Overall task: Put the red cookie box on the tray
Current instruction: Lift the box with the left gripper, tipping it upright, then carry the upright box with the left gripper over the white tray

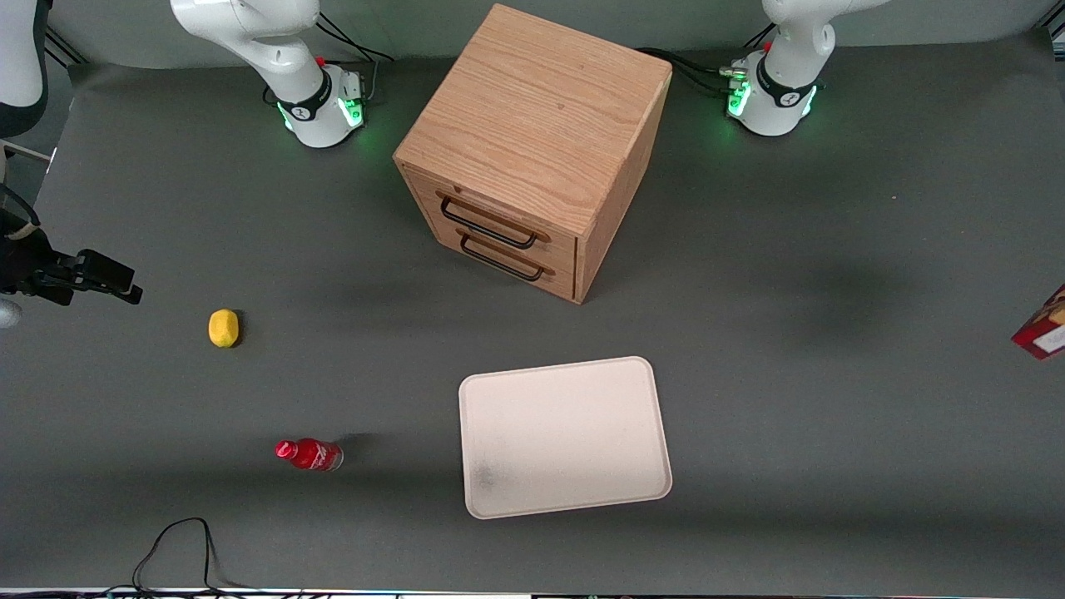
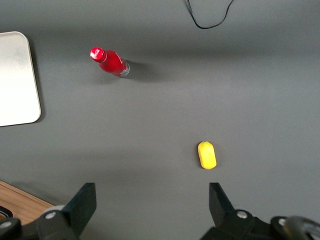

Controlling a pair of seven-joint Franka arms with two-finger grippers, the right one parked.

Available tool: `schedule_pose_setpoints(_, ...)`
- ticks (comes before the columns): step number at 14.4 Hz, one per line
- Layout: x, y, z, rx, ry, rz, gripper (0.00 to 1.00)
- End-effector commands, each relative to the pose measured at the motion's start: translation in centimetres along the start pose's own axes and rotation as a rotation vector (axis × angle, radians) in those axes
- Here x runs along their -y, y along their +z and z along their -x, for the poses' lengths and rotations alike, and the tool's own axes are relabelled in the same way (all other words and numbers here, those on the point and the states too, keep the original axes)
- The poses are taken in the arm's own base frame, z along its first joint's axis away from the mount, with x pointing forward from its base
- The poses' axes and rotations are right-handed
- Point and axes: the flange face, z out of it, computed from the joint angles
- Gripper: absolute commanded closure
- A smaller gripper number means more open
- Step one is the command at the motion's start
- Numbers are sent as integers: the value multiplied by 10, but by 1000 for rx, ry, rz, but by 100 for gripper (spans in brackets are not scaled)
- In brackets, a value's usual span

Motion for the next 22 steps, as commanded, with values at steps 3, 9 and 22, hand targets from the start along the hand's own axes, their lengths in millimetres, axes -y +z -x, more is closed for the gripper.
schedule_pose_setpoints(3,-52,-15,-78,-6,-356,0,100)
schedule_pose_setpoints(9,-143,15,-200,10,-545,17,100)
schedule_pose_setpoints(22,-265,166,-407,30,-865,123,100)
